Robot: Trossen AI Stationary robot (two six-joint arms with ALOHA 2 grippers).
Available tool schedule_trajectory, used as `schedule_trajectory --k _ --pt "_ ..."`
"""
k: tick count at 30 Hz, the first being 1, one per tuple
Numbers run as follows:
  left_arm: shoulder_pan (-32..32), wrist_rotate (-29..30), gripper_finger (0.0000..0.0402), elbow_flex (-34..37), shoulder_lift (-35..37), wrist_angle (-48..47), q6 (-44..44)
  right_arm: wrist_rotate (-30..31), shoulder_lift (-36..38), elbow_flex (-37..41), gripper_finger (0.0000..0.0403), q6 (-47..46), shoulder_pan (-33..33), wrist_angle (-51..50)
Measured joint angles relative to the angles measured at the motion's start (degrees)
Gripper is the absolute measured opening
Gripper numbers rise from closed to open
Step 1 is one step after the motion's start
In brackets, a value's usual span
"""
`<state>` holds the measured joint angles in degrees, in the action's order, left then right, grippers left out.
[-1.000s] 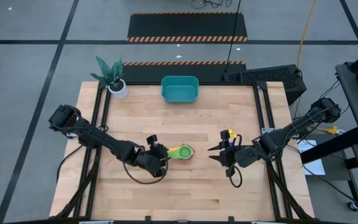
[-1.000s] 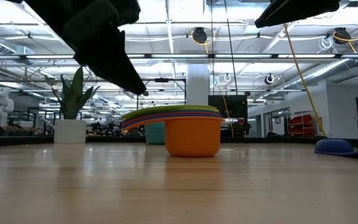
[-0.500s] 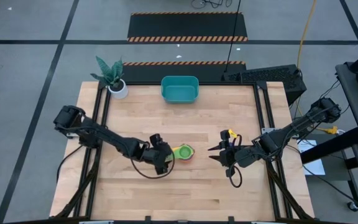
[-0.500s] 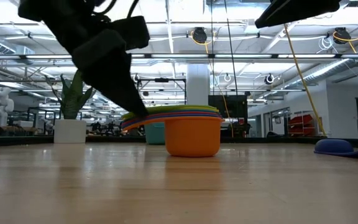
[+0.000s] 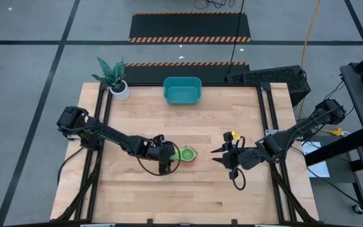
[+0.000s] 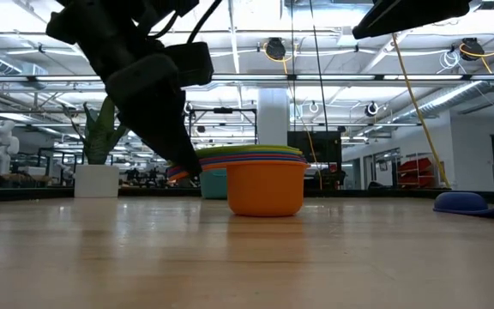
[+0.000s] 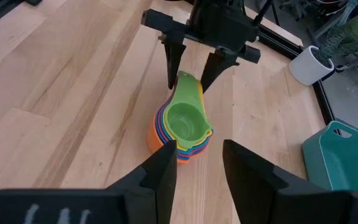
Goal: Nest measuring cups in basket
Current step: Stack the green measuring cup on top of the yellow measuring cup
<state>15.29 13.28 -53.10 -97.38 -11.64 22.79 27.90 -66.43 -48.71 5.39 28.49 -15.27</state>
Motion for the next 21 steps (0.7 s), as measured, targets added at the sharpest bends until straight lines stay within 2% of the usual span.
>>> schedule_trajectory --k 6,10,21 --pt "0.05 -1.47 0.0179 0.00 0.00 0.13 0.00 0.00 0.00 0.00 0.0125 0.01 0.00 0.00" --pt "0.04 -1.44 0.0152 0.00 0.02 0.21 0.18 0.02 0.00 0.00 0.0125 0.00 0.00 0.00" --pt "0.12 -1.27 0.0167 0.00 0.04 0.92 1.40 0.04 0.00 0.00 0.0125 0.20 0.00 0.00"
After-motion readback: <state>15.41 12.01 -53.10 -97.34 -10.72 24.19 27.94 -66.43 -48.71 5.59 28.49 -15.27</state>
